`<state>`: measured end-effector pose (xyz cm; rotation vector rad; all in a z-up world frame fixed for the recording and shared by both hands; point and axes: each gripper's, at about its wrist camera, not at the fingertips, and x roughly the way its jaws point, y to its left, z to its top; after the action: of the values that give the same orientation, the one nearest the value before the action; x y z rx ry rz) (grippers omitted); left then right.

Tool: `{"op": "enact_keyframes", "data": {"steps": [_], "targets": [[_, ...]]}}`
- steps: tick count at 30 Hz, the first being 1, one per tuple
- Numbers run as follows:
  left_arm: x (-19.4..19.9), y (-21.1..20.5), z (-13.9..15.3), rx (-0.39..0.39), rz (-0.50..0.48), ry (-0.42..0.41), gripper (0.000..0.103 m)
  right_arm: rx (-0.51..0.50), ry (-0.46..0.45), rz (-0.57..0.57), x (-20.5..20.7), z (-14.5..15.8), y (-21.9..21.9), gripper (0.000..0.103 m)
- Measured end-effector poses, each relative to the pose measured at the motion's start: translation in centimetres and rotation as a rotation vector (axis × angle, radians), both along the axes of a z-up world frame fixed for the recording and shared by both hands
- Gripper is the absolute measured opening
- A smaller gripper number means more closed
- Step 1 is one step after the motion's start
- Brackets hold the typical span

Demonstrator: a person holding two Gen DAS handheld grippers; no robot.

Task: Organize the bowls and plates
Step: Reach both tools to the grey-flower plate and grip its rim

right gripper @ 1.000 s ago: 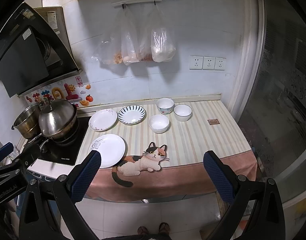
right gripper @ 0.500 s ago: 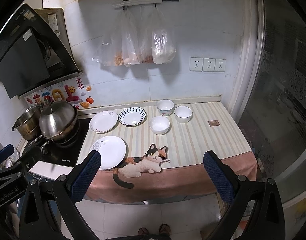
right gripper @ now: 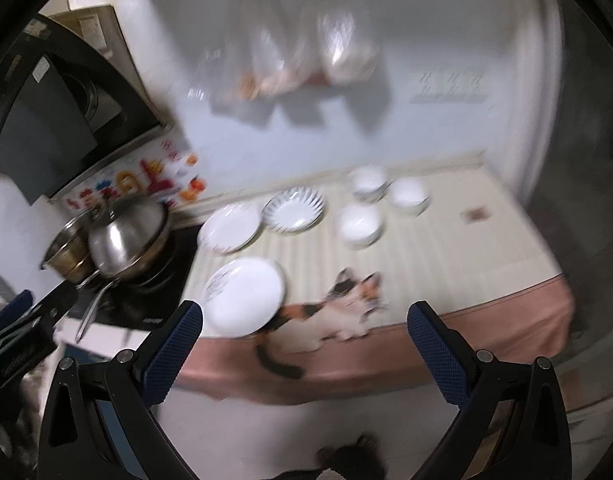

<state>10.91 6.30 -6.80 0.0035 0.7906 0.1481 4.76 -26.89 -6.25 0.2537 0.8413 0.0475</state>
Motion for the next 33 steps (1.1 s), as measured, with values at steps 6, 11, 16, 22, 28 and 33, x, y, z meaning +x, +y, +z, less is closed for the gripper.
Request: {"op": "enact_keyframes", "data": {"steps": [6,11,16,22,28,33], "targets": [[7.8,3.5,-7.5,-0.025,0.08,0.161,0.103,0.073,0.16,0.096,8.6,-9.3,1.7,0.103],[14.2,5.7,-13.8,-0.06,0.115,0.279,0.103,0.082,0.257,0.197,16.0,-17.4,3.4,0.103],[19.6,6.9,-21.6,-0.128,0.086,0.443,0.102,0.125,0.381,0.284,23.5,-25.5,5.1,0.103],[23.0,7.7,-28.8,-0.223,0.09,0.595,0.078,0.169,0.509,0.341,30.1,-32.9,6.7,0.094],[24.3,7.5,-32.1,-0.263,0.075,0.659,0.046,0.219,0.601,0.43,33.0,-37.3,8.9,0.062],[23.8,6.9,-32.3,-0.29,0.07,0.654,0.039,0.214,0.601,0.497,34.0,-37.9,10.8,0.025]]}}
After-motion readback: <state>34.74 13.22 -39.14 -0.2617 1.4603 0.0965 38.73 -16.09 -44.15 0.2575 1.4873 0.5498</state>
